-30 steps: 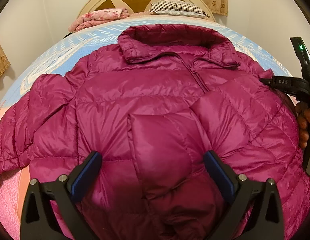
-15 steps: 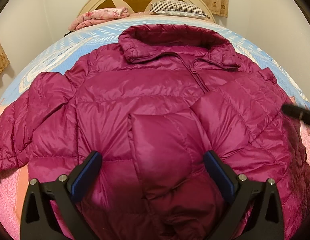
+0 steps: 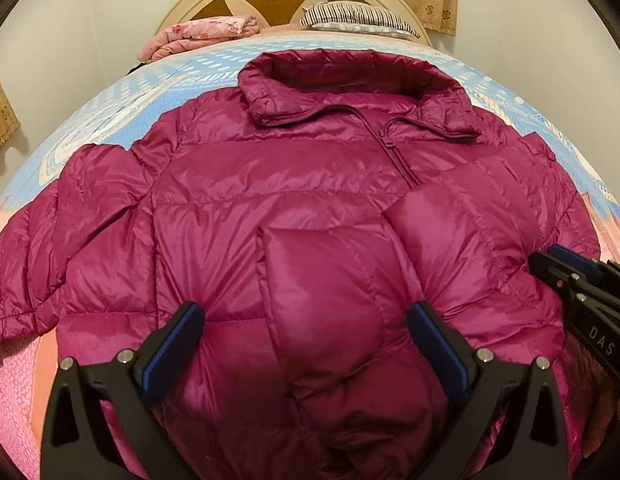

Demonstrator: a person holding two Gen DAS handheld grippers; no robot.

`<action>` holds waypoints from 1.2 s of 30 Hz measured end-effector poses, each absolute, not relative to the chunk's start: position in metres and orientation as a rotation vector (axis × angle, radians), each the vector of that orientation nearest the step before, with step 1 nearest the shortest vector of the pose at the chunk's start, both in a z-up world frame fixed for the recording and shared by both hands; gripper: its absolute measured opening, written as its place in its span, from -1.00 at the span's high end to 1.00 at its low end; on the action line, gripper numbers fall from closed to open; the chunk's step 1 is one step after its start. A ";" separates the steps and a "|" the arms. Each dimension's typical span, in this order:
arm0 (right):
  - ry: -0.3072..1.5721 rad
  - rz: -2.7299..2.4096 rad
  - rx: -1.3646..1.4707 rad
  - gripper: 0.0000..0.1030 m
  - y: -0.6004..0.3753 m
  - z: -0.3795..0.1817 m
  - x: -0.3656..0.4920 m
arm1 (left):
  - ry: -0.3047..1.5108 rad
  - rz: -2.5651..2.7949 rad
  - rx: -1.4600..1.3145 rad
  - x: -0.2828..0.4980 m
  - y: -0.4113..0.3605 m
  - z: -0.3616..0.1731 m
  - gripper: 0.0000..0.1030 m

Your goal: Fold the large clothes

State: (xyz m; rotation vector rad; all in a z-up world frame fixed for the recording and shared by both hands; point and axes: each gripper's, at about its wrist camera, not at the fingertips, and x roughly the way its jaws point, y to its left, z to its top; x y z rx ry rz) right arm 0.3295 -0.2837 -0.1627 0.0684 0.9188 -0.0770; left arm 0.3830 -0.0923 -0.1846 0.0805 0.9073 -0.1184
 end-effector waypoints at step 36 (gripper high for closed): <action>0.820 0.154 0.043 0.31 -0.224 -0.117 0.306 | 0.813 0.481 0.023 0.275 0.219 -0.153 -1.00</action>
